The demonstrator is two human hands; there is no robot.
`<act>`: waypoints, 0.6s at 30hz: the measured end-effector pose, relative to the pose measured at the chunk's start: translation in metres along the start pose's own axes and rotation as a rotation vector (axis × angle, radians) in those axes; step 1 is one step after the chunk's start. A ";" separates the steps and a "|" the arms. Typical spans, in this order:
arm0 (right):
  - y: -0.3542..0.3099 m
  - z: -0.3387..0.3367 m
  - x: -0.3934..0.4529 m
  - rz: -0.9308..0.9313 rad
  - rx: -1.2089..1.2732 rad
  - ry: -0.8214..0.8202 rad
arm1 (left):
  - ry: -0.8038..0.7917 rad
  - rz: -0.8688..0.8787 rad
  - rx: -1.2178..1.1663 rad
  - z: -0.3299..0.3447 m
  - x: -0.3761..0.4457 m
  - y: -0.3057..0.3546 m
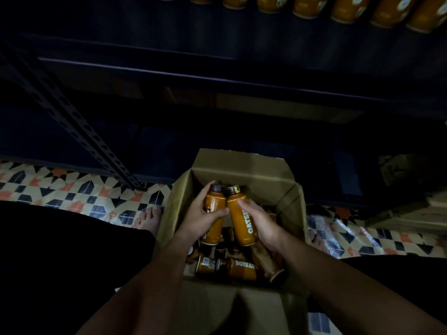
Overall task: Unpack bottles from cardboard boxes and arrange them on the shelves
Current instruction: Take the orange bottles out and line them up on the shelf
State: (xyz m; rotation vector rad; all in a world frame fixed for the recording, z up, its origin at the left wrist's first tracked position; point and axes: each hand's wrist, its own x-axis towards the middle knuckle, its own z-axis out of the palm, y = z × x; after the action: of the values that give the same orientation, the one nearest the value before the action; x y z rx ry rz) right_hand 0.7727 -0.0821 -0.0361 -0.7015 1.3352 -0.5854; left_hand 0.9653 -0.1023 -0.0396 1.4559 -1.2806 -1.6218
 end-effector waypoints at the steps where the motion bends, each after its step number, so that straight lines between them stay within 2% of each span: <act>1: -0.005 0.005 -0.006 -0.037 -0.041 0.017 | 0.003 0.041 0.002 0.001 -0.001 0.005; 5: -0.026 0.008 -0.016 -0.245 -0.043 0.061 | 0.030 0.194 -0.022 0.005 -0.005 0.038; 11: -0.090 0.014 -0.040 -0.501 0.047 0.154 | 0.165 0.448 -0.027 0.002 -0.015 0.112; 18: -0.182 0.021 -0.093 -0.813 0.011 0.069 | 0.214 0.706 -0.031 -0.006 -0.039 0.213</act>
State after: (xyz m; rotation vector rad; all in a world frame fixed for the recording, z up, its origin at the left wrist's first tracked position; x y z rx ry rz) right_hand 0.7816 -0.1327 0.1626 -1.2303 1.0724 -1.2676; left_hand 0.9453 -0.1436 0.1717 0.9575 -1.4169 -0.9837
